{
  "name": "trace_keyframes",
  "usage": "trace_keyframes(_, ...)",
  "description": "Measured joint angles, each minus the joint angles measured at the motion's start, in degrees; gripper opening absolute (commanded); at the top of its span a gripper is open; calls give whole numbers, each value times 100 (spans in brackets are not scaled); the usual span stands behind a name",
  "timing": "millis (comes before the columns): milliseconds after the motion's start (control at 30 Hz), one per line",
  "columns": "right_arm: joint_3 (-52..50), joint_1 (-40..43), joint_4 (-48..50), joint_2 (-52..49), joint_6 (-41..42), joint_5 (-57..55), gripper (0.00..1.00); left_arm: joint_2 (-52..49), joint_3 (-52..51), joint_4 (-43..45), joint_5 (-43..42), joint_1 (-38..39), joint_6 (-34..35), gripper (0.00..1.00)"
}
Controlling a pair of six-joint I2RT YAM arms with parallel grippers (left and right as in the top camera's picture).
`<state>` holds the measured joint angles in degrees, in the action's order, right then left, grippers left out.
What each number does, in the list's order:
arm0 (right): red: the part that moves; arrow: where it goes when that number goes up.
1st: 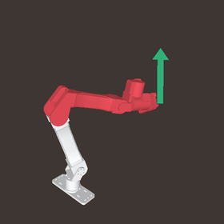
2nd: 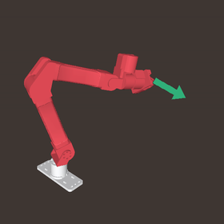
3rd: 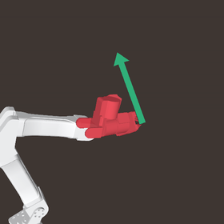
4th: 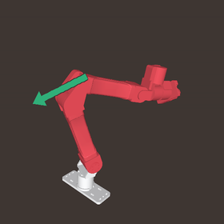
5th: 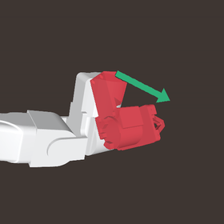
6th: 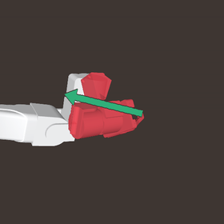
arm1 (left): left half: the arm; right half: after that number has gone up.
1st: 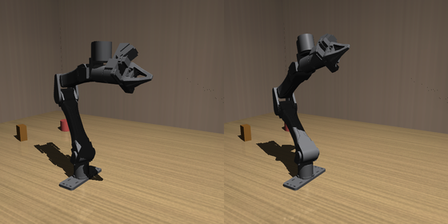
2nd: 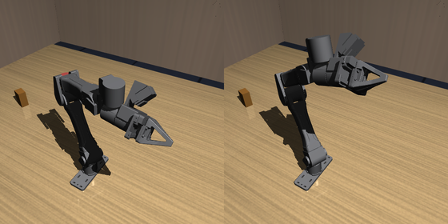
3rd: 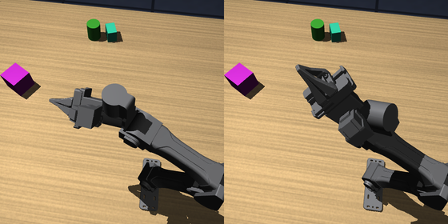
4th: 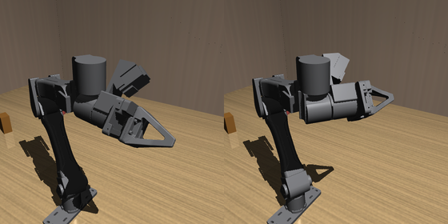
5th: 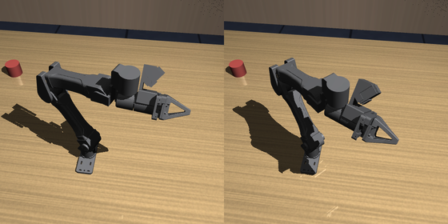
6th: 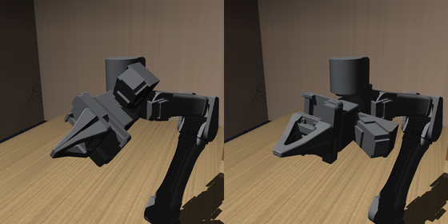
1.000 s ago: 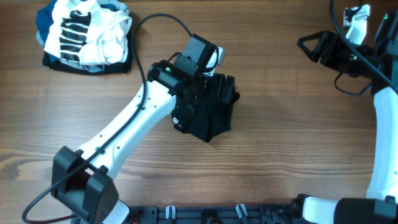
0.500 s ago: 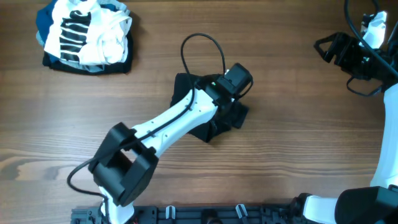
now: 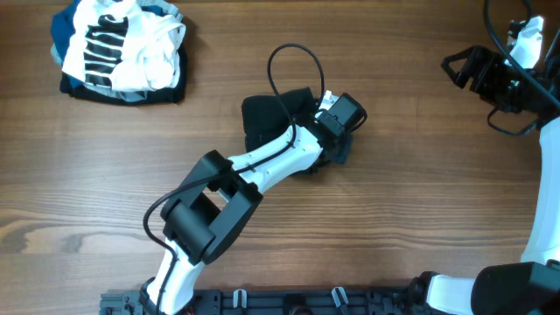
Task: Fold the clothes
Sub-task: 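Grasp the folded black shirt bundle with the left gripper and lift it, then carry the bundle with the left gripper onto the clothes stack at upper left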
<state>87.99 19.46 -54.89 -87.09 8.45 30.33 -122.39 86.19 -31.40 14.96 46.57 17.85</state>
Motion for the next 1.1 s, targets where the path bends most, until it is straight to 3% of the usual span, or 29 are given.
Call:
trace_keyframes(67,0,0,0,-4,0,-20,86,-42,9,48,177,-7,-2,48)
trace_keyframes(100,0,0,2,-4,0,-42,86,-52,9,61,251,-13,-26,43)
trace_keyframes(133,0,0,0,-4,0,-63,86,-63,9,76,352,-26,-68,44)
trace_keyframes(267,0,0,0,-4,0,-105,86,-155,17,258,466,-48,-125,74)
trace_keyframes(367,0,0,-2,-4,0,-105,86,-352,127,452,492,-4,-273,80)
trace_keyframes(400,0,0,0,-4,0,-105,86,-387,142,483,496,24,-376,78)
trace_keyframes(433,0,0,0,-4,0,-105,86,-407,146,514,514,50,-466,58)
trace_keyframes(467,0,0,0,-4,0,-107,86,-407,146,546,511,68,-564,20)
trace_keyframes(500,0,0,-2,-4,0,-107,86,-411,146,557,516,81,-590,4)
trace_keyframes(767,0,0,-37,-4,0,-107,86,-437,225,457,702,125,-857,4)
trace_keyframes(933,0,0,-37,-4,0,-111,86,-105,317,-911,221,-212,-885,4)
trace_keyframes(1100,0,0,-39,-4,0,-136,86,737,382,-1322,33,-931,-1169,4)
